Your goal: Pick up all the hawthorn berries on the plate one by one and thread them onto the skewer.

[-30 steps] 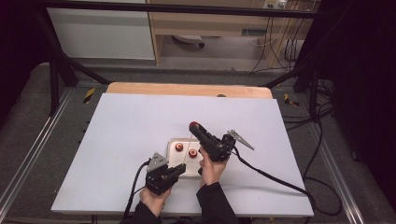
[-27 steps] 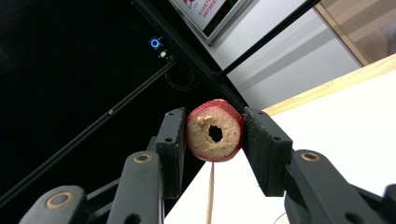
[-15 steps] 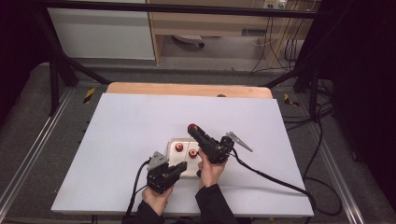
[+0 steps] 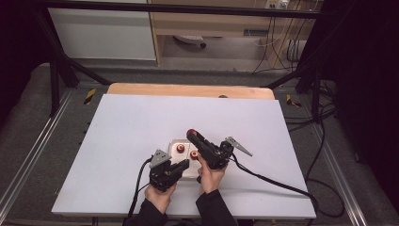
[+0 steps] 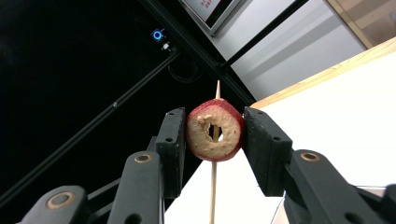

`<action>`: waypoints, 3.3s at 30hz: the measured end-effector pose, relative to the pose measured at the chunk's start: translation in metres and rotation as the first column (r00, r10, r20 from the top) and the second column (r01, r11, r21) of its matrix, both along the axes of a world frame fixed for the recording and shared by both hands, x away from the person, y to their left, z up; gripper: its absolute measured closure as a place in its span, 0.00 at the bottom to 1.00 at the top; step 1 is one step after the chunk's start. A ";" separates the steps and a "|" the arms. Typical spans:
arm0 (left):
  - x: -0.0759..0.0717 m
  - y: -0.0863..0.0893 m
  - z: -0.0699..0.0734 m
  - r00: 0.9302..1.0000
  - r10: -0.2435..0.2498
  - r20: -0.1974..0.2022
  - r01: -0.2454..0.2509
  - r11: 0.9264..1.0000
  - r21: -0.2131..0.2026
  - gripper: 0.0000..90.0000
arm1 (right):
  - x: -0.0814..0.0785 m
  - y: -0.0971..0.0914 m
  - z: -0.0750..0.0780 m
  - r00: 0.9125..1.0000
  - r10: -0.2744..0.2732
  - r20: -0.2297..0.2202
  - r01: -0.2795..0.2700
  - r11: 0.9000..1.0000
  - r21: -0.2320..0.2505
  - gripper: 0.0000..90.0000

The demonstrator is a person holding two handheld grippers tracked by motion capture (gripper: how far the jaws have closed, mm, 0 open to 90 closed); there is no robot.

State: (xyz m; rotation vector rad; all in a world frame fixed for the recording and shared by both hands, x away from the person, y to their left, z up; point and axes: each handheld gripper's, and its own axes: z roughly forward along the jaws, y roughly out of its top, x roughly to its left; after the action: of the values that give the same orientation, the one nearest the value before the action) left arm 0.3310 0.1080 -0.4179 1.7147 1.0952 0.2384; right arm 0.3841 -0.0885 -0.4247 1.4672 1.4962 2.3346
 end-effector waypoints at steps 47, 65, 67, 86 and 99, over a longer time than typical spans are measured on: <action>0.007 0.060 -0.003 0.991 -0.130 0.031 0.118 0.958 0.261 0.98 | 0.001 -0.031 0.014 0.955 0.249 -0.162 -0.297 0.785 -0.543 0.26; -0.007 0.092 -0.014 0.985 -0.172 0.020 0.157 0.933 0.325 0.98 | 0.042 -0.003 0.036 0.900 0.154 -0.407 -0.434 0.399 -0.808 0.20; -0.007 0.092 -0.014 0.984 -0.174 0.025 0.157 0.933 0.325 0.98 | 0.046 0.005 0.037 0.889 0.125 -0.441 -0.453 0.383 -0.805 0.23; -0.006 0.091 -0.016 0.984 -0.176 0.019 0.160 0.930 0.331 0.98 | 0.076 0.036 0.016 0.828 0.033 -0.560 -0.533 0.362 -0.765 0.54; -0.005 0.091 -0.017 0.984 -0.178 0.017 0.162 0.929 0.333 0.98 | 0.079 0.038 0.010 0.793 0.000 -0.609 -0.561 0.391 -0.730 0.65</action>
State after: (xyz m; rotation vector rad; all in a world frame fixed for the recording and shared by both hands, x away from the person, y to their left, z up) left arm 0.3256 0.1985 -0.4345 2.0807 0.9005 0.3669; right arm 0.4631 -0.0507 -0.4149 1.5314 2.6915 0.6764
